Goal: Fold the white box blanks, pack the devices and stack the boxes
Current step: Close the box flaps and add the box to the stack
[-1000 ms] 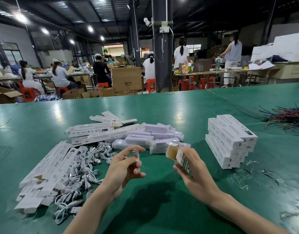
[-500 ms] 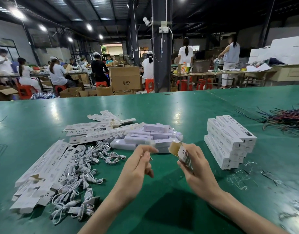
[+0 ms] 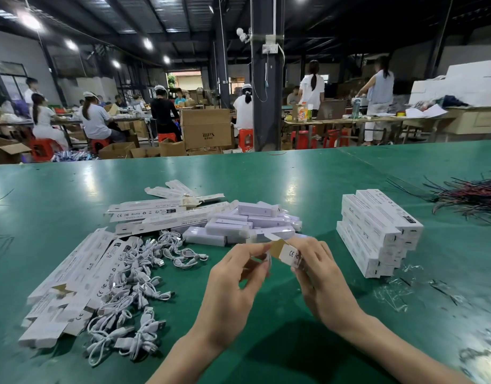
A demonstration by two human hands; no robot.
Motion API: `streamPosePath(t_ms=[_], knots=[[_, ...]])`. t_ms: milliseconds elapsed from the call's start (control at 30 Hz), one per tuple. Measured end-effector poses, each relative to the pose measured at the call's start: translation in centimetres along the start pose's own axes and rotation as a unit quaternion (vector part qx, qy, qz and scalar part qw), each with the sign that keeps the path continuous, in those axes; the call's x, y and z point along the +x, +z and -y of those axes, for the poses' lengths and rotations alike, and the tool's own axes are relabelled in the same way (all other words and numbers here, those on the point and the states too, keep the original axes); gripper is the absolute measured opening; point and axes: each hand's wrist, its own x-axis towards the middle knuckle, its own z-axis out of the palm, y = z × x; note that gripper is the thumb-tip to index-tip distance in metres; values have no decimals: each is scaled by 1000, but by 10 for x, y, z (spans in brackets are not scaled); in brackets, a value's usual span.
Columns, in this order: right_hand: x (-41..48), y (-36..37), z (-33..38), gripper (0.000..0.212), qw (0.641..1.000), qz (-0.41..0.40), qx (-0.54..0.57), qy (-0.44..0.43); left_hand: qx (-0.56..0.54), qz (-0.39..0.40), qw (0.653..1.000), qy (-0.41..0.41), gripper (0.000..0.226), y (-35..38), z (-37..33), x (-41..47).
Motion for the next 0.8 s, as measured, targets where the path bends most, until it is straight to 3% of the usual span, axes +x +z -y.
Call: streamPosePath(t_ms=[333,633,800], knots=[[-1,-3,3,49,998,35,-50,23,44,-58,996,50,25,6,-3,-3],[-1,0,6,55,997,33,-4,66,126,-94,983,98,30,0,6,2],[-2,0,7,63,996,34,9,81,99,-98,986,93,33,-1,6,2]])
